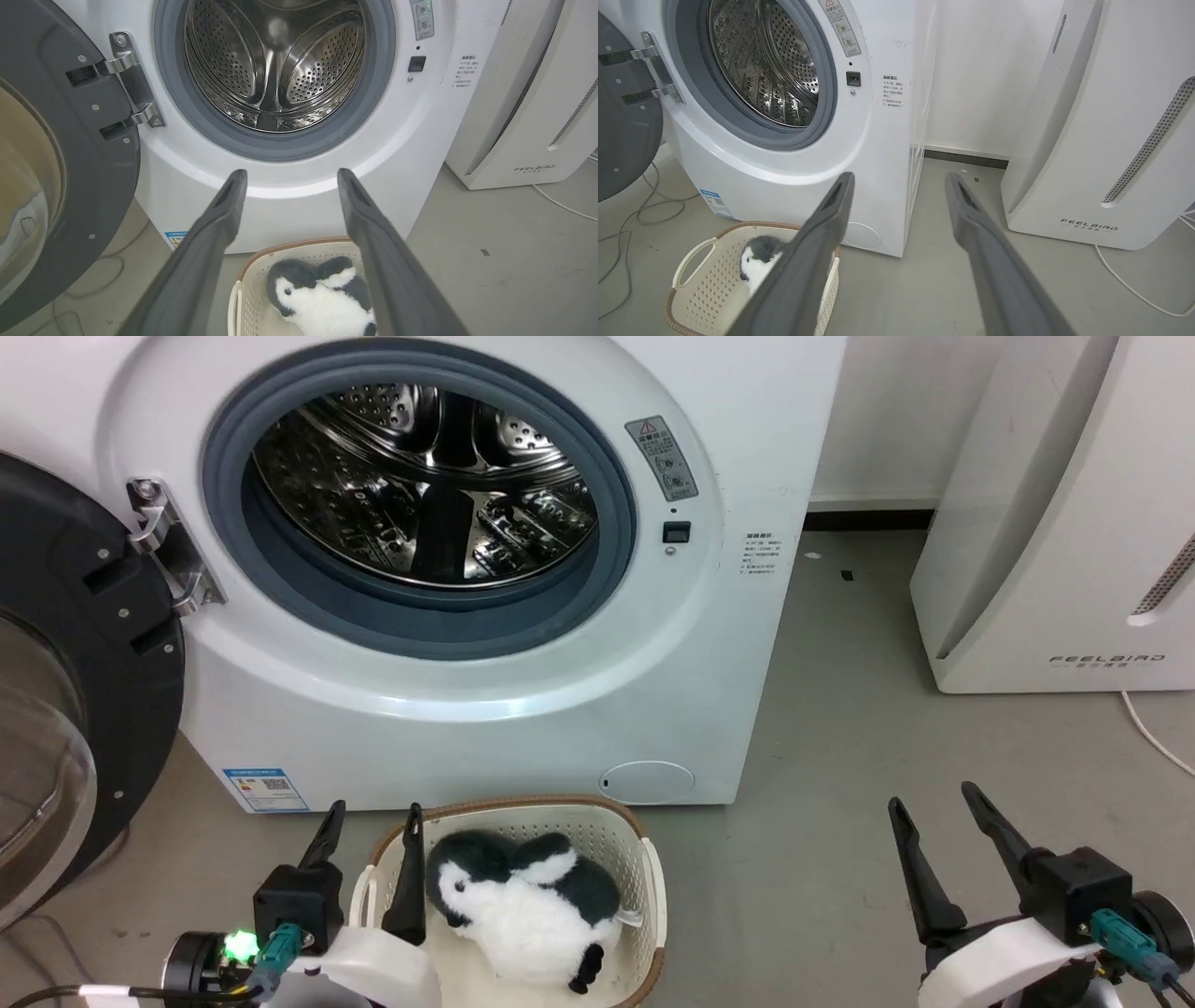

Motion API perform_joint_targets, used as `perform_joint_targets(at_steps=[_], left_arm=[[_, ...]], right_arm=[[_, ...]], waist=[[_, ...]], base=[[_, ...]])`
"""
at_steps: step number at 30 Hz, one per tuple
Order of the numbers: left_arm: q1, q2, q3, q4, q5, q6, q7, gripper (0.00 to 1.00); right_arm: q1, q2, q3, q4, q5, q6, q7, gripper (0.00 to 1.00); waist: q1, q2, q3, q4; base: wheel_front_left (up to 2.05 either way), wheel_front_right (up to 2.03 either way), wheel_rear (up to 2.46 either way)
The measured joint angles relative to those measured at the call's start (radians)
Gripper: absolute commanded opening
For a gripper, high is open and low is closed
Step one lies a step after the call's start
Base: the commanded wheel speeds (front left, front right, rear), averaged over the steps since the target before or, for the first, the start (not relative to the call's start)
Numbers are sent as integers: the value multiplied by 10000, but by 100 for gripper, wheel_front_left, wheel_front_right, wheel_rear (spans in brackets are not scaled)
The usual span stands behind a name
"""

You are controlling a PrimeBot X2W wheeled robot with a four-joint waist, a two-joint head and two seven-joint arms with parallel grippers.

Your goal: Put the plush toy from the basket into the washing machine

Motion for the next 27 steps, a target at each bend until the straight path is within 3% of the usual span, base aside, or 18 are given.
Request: perform_joint_targets(at_steps=[27], left_arm=[[-982,0,-299,1235,-244,-42,-552,100]], right_arm=[[-433,0,115,-171,232,0,-543,100]], waist=[[0,0,1666,-454]], base=[[0,0,0]])
